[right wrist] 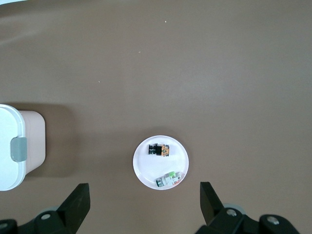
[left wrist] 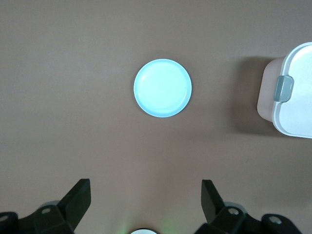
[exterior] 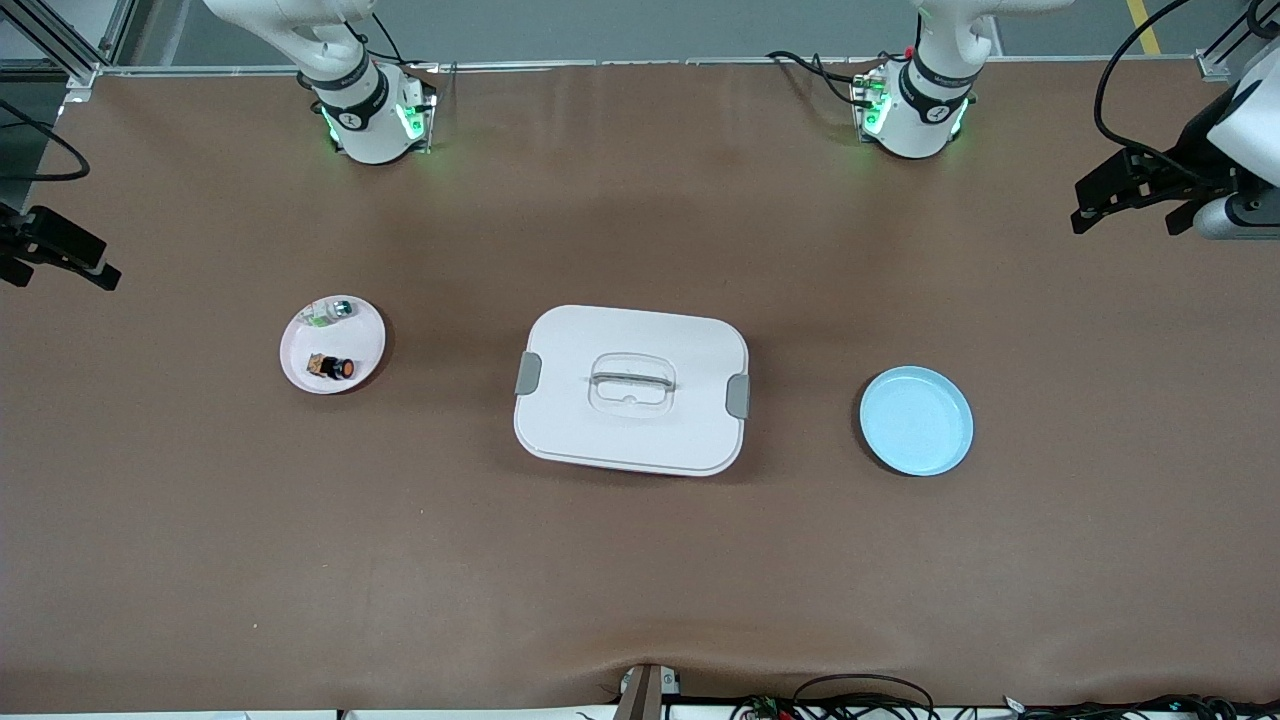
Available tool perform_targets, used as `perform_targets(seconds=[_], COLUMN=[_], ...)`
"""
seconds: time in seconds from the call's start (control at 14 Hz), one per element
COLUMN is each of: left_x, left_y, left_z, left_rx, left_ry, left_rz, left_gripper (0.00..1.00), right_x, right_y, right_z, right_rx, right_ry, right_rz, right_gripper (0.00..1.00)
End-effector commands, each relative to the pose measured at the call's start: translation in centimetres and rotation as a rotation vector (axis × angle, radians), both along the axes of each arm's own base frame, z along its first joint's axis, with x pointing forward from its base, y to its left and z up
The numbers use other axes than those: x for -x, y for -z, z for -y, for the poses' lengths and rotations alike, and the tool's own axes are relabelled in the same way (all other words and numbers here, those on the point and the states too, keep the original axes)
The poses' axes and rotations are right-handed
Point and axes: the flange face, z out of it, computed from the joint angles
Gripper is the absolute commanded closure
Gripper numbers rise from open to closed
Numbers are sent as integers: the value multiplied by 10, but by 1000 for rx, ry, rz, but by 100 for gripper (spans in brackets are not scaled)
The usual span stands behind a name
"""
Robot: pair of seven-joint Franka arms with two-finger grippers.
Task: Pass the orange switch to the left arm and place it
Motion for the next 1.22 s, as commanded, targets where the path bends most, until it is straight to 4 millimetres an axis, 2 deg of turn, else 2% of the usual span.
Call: perform_targets(seconds=[0.0, 0.14, 0.36, 0.86, 1.15], left_x=[-1, -1, -1, -1, -2], left_y=[-4, -4, -5, -4, -3], left_z=[-2, 3, -3, 0, -2], left_rx=[-14, -14, -12, -11, -6], left_ry=[-5, 0, 12, 3, 1], left_rz=[0, 0, 1, 0, -2], left_gripper=[0, 0, 0, 0, 0], right_x=[-3, -4, -3, -4, -8], right_y=[-3, -2, -3, -3, 4], right_z=[1, 0, 0, 1, 1], right_rx=[3, 3, 3, 5, 6], right_ry=[5, 4, 4, 6, 6], right_rz=[4, 3, 4, 4, -8], right_gripper=[0, 0, 0, 0, 0])
